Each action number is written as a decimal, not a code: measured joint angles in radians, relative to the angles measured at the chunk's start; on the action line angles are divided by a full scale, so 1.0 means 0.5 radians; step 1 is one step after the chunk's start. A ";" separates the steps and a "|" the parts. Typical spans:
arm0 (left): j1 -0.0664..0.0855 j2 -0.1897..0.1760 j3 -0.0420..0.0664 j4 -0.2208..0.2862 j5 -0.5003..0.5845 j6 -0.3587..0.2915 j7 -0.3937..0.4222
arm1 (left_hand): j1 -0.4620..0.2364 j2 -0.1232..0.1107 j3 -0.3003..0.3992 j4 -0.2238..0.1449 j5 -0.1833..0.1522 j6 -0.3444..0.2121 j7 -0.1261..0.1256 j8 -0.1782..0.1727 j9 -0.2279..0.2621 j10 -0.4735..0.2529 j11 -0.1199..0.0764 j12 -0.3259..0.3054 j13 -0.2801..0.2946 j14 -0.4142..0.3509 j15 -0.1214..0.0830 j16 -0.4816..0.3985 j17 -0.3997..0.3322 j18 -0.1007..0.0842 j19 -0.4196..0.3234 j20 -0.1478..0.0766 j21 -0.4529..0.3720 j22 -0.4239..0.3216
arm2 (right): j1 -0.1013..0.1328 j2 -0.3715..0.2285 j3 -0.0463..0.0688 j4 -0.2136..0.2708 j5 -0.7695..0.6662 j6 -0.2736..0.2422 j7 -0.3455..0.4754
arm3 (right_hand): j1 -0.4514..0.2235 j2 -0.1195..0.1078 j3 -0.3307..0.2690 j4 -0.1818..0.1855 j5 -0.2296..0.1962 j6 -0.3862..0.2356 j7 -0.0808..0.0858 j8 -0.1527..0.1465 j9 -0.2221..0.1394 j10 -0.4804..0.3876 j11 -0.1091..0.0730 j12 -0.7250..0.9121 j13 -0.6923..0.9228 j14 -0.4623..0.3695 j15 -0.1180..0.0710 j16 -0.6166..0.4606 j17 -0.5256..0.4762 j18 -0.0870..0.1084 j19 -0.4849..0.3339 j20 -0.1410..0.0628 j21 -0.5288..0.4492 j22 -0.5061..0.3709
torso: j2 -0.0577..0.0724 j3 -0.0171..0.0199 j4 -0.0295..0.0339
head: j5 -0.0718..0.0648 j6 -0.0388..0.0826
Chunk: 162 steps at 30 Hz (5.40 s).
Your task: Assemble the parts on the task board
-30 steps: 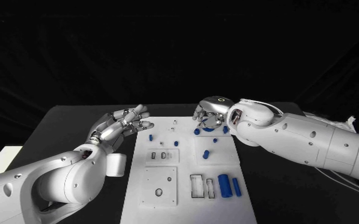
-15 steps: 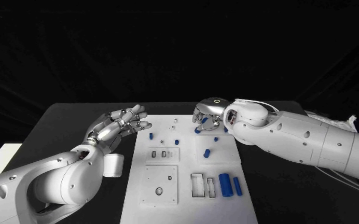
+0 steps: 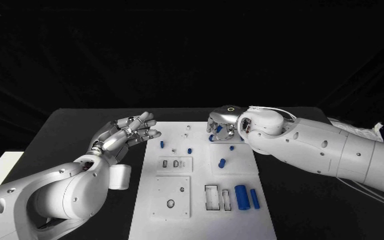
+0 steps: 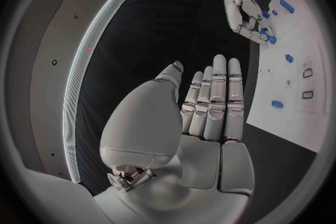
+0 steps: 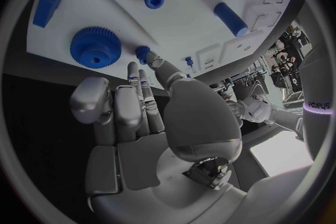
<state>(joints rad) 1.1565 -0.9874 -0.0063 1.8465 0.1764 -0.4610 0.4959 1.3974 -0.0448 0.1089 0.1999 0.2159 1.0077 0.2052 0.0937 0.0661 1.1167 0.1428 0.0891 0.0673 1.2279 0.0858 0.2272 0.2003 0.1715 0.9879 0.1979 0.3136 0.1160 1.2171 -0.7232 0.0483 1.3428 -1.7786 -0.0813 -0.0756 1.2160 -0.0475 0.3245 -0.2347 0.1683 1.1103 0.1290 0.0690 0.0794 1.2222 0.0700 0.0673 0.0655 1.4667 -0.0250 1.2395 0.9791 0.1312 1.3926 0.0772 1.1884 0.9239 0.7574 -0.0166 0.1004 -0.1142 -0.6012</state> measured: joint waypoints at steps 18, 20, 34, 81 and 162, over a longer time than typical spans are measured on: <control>0.000 0.001 0.000 -0.004 0.001 0.000 -0.013 | 0.000 0.000 0.000 0.000 0.000 0.000 0.000 -0.008 0.000 0.000 0.000 0.000 0.000 -0.007 0.007 -0.007 0.003 0.000 0.000 0.000 0.000 -0.002 | -0.004 0.016 0.001 -0.027 -0.019 0.055 0.002 | 0.029 0.029 0.093 0.060 -0.078 0.052 -0.015 0.000 0.015 0.033 -0.018 0.000 0.001 0.000 0.000 0.059 0.050 -0.022 -0.014 0.000 0.079 0.090 | 0.012 -0.0065 0.014 | -0.014 -0.004; 0.000 0.001 0.000 -0.004 0.001 0.000 -0.015 | 0.000 0.000 0.000 0.000 0.000 0.000 0.000 -0.008 0.000 0.000 0.000 0.000 0.000 -0.007 0.007 -0.007 0.004 0.000 0.000 0.000 0.000 -0.002 | -0.003 0.019 0.003 -0.031 -0.019 0.060 0.003 | 0.029 0.029 0.094 0.061 -0.086 0.052 -0.015 0.000 0.015 0.036 -0.022 0.000 0.001 0.000 0.000 0.062 0.053 -0.022 -0.014 0.000 0.079 0.092 | 0.013 -0.0077 0.015 | -0.015 -0.006; 0.000 0.002 0.000 -0.013 0.002 0.000 -0.021 | 0.000 0.000 0.005 -0.005 0.000 0.000 0.000 -0.008 0.000 0.000 0.000 -0.009 0.000 -0.007 0.007 -0.007 0.007 0.000 0.000 0.000 0.000 -0.001 | -0.009 0.024 0.002 -0.037 -0.018 0.017 0.012 | 0.048 0.048 0.179 0.102 -0.136 0.127 -0.027 0.009 0.030 0.111 -0.040 -0.013 0.006 0.000 0.000 0.095 0.079 -0.021 -0.014 -0.015 0.164 0.211 | 0.017 -0.0128 0.023 | -0.022 -0.009; 0.000 0.019 0.000 -0.015 0.002 0.007 -0.027 | 0.000 0.000 0.017 -0.016 0.000 -0.008 0.007 -0.019 0.000 -0.007 0.007 -0.017 0.001 -0.007 0.007 -0.015 0.014 -0.001 0.000 0.000 0.000 -0.005 | 0.013 0.335 0.016 -0.292 -0.083 -0.431 -0.013 | 0.080 0.041 0.237 0.128 -0.194 0.137 -0.022 -0.010 0.050 0.125 -0.040 -0.016 0.008 0.000 0.000 0.112 0.102 -0.048 -0.014 -0.015 0.203 0.260 | 0.056 -0.0316 0.090 | -0.040 0.027; 0.001 0.009 0.001 -0.045 0.003 0.018 -0.037 | 0.000 0.000 0.017 -0.016 0.000 -0.007 0.007 -0.027 0.001 -0.014 0.014 -0.025 0.001 -0.007 0.007 -0.023 0.017 -0.001 0.000 0.000 0.000 -0.007 | 0.007 0.262 0.016 -0.205 -0.208 -0.401 -0.111 | 0.045 -0.030 0.260 0.184 -0.218 0.161 -0.033 -0.004 0.064 0.147 -0.047 -0.007 0.009 0.000 0.000 0.135 0.115 -0.048 -0.014 -0.015 0.233 0.305 | 0.051 -0.0433 0.123 | -0.077 -0.001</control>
<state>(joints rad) 1.1568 -0.9830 -0.0060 1.8241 0.1777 -0.4521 0.4774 1.3974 -0.0448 0.1173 0.1917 0.2159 1.0040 0.2087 0.0802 0.0664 1.1096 0.1498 0.0767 0.0676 1.2245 0.0892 0.2158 0.2090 0.1712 0.9879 0.1979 0.3136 0.1127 1.2207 -0.5920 0.0562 1.2400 -1.8828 -0.2816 -0.1312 1.2385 -0.0623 0.4543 -0.1430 0.0592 1.1906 0.1124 0.0670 0.1113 1.2956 0.0465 0.0636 0.0702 1.4666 -0.0250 1.3072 1.0365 0.1075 1.3857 0.0699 1.3050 1.0766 0.7827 -0.0383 0.1617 -0.1525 -0.6019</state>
